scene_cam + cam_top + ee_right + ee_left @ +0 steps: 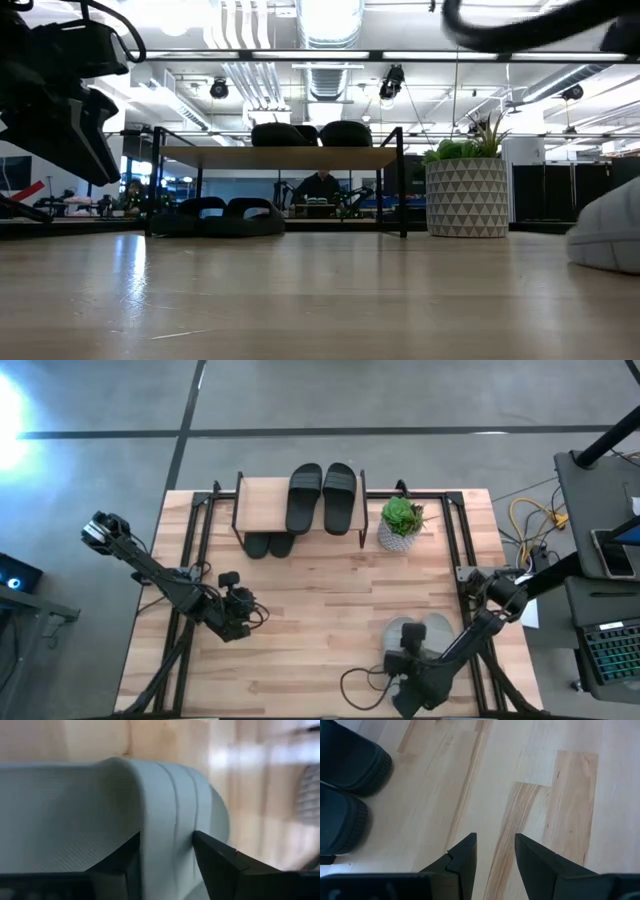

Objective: Pick and place slides into the shelf
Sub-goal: Put the gray slide under the shelf

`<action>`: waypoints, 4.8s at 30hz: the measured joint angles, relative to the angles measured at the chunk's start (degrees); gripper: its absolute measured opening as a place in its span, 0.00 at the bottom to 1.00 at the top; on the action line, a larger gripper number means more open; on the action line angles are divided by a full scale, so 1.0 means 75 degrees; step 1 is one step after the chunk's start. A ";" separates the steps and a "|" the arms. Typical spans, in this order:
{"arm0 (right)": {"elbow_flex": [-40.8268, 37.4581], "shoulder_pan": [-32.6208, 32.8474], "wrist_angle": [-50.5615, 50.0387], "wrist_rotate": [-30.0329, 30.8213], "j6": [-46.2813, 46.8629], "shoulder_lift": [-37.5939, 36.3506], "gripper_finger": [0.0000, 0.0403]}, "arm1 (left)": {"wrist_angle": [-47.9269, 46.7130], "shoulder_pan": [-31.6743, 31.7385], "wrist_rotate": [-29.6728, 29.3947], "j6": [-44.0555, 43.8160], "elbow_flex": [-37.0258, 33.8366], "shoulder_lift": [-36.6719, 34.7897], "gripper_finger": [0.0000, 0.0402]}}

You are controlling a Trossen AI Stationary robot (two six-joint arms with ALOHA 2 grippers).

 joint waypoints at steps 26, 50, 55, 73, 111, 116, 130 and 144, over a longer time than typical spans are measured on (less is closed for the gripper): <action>0.0569 -0.2873 0.3411 0.2251 -0.5941 0.0015 0.03 | -0.0002 0.0038 0.0000 0.0028 0.0000 0.0003 0.29; 0.1065 -0.5802 0.6757 0.3433 -0.9811 0.1384 0.03 | -0.0711 0.0052 -0.0433 0.0370 -0.0015 0.0000 0.29; 0.1773 -0.6262 0.6758 0.4417 -0.9688 0.2041 0.03 | -0.0695 0.0052 -0.0431 0.0420 -0.0017 -0.0004 0.29; 0.3577 -0.6614 0.3740 0.3938 -0.7214 0.2757 0.06 | -0.0691 0.0082 -0.0424 0.0425 -0.0035 -0.0006 0.29; 0.4274 -0.5979 0.2748 0.3535 -0.6218 0.2830 0.47 | -0.0676 0.0085 -0.0383 0.0393 -0.0035 -0.0017 0.29; 0.4689 -0.5646 0.1871 0.2918 -0.5732 0.2830 0.51 | -0.0676 0.0085 -0.0383 0.0391 -0.0033 -0.0017 0.29; 0.6282 -0.4260 -0.0349 0.0270 -0.1338 0.2815 0.48 | -0.0662 0.0085 -0.0401 0.0364 -0.0035 -0.0020 0.29; 0.5045 -0.4237 0.0712 -0.0607 0.2460 0.2833 0.03 | -0.0609 0.0081 -0.0310 0.0348 -0.0033 -0.0020 0.29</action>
